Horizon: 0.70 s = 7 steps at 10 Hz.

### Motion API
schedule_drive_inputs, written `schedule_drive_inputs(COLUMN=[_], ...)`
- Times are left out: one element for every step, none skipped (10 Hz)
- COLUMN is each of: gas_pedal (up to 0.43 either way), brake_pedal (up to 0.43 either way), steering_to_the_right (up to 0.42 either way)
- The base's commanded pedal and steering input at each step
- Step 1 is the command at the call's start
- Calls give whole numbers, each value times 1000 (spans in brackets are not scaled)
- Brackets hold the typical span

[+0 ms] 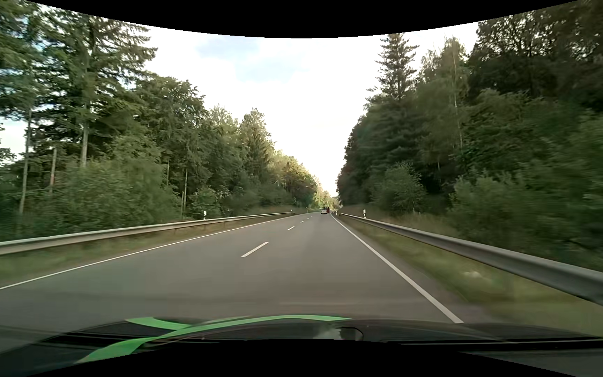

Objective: Follow the waypoints while adhering to traffic rules and regulations

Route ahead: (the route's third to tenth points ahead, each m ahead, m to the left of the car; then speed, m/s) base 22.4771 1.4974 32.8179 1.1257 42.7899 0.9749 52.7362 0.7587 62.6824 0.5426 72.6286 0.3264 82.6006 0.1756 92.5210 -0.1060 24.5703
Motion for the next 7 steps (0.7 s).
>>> schedule_drive_inputs(gas_pedal=[299,280,268,268,268,268,280], brake_pedal=[0,0,0,0,0,0,0], steering_to_the_right=[-1,-1,0,0,1,1,1])
